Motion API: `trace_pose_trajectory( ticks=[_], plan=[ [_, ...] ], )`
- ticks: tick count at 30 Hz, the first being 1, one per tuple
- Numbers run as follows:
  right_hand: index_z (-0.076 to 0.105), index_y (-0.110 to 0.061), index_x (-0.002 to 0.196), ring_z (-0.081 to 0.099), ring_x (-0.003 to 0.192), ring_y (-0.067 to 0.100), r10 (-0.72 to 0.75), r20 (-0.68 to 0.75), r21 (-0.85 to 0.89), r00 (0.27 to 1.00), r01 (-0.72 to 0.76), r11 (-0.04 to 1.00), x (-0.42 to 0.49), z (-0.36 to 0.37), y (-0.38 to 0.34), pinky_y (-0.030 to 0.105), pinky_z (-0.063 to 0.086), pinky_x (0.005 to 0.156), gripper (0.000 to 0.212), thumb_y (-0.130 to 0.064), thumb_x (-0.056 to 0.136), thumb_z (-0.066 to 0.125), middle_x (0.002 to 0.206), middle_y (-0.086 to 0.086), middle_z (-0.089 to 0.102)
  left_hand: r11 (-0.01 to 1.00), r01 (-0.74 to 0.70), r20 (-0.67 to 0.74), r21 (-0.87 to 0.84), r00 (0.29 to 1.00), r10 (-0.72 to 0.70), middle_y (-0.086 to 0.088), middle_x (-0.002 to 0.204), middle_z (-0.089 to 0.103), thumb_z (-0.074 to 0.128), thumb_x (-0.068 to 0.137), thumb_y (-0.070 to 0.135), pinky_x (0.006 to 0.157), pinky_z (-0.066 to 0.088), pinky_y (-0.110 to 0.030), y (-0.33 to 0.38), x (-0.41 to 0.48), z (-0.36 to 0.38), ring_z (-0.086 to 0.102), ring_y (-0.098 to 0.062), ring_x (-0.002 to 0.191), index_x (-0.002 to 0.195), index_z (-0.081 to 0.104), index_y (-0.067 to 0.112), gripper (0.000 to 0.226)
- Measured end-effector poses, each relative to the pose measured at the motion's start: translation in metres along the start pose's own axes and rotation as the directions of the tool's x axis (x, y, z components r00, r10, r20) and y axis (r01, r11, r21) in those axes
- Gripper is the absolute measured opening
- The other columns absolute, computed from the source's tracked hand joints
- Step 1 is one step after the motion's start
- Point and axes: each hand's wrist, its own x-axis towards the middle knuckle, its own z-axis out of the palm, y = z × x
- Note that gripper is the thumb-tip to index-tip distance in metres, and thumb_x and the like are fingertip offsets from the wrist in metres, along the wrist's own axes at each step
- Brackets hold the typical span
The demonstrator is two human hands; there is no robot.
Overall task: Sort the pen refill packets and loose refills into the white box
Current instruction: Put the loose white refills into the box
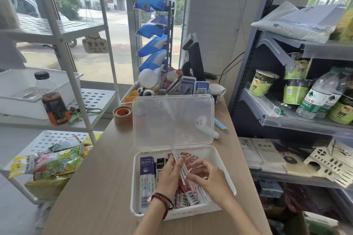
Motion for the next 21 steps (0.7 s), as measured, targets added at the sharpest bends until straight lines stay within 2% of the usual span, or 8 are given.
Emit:
trace_pose_trajectory(
  ticks=[2,5,9,11,15,18,21],
  plan=[
    [0.064,-0.023,0.095,0.067,0.076,0.001,0.008,-0.055,-0.080,0.998,-0.012,0.997,0.002,-0.003,0.005,0.008,0.048,0.066,0.017,-0.018,0.083,0.075,0.082,-0.006,0.072,1.000,-0.001,-0.024,-0.023,1.000,0.000,0.003,0.109,0.070,0.046,0.086,0.046,0.089,0.053,-0.046,-0.003,0.001,-0.001,0.068,-0.014,0.097,0.103,0.061,0.027,0.030],
    [0.064,-0.026,0.093,0.064,0.077,0.000,0.015,-0.211,-0.297,0.977,-0.079,0.952,0.005,-0.007,0.016,0.010,0.049,0.065,0.009,-0.018,0.090,0.068,0.085,-0.010,0.068,0.999,0.010,-0.088,-0.045,0.996,-0.014,-0.005,0.120,0.061,0.044,0.090,0.044,0.087,0.054,-0.042,-0.003,0.001,-0.002,0.067,-0.015,0.100,0.092,0.061,0.037,0.018],
    [0.065,-0.026,0.097,0.063,0.074,0.006,0.055,-0.301,-0.514,0.952,-0.210,0.831,0.013,0.000,0.025,0.023,0.055,0.065,0.008,-0.019,0.092,0.063,0.087,-0.008,0.067,0.999,-0.003,-0.071,0.050,0.997,0.006,0.002,0.107,0.070,0.044,0.084,0.050,0.085,0.053,-0.038,-0.002,0.002,-0.001,0.068,-0.020,0.095,0.091,0.060,0.030,0.026],
    [0.065,-0.024,0.097,0.063,0.072,0.011,0.085,-0.335,-0.556,0.938,-0.270,0.786,0.017,0.005,0.028,0.028,0.057,0.064,0.011,-0.016,0.091,0.061,0.086,-0.005,0.068,0.997,-0.011,-0.064,0.076,0.998,0.016,0.010,0.096,0.073,0.047,0.081,0.050,0.085,0.053,-0.039,0.000,0.001,0.000,0.068,-0.019,0.092,0.093,0.059,0.023,0.032],
    [0.065,-0.023,0.101,0.065,0.079,0.017,0.141,-0.345,-0.584,0.928,-0.329,0.742,0.017,0.013,0.028,0.026,0.049,0.062,0.016,-0.013,0.092,0.057,0.094,0.000,0.070,1.000,0.000,-0.092,0.029,0.996,0.002,0.012,0.096,0.074,0.047,0.082,0.052,0.090,0.051,-0.043,-0.002,0.000,-0.002,0.069,-0.009,0.093,0.098,0.055,0.019,0.038],
    [0.064,-0.022,0.098,0.066,0.080,0.018,0.153,-0.334,-0.609,0.930,-0.337,0.718,0.016,0.018,0.032,0.028,0.054,0.067,0.015,-0.012,0.091,0.055,0.092,-0.001,0.069,0.999,0.017,-0.093,0.029,0.996,-0.014,0.013,0.100,0.073,0.045,0.080,0.063,0.083,0.052,-0.050,-0.007,0.000,-0.002,0.069,-0.024,0.088,0.099,0.053,0.024,0.044],
    [0.063,-0.023,0.090,0.064,0.074,0.016,0.156,-0.346,-0.604,0.925,-0.346,0.718,0.017,0.019,0.035,0.027,0.051,0.062,0.016,-0.011,0.091,0.052,0.084,-0.003,0.067,0.998,0.011,-0.112,0.060,0.994,-0.004,0.010,0.101,0.072,0.044,0.079,0.060,0.073,0.053,-0.045,-0.004,0.000,-0.001,0.066,-0.025,0.074,0.097,0.053,0.026,0.039]
  ],
)
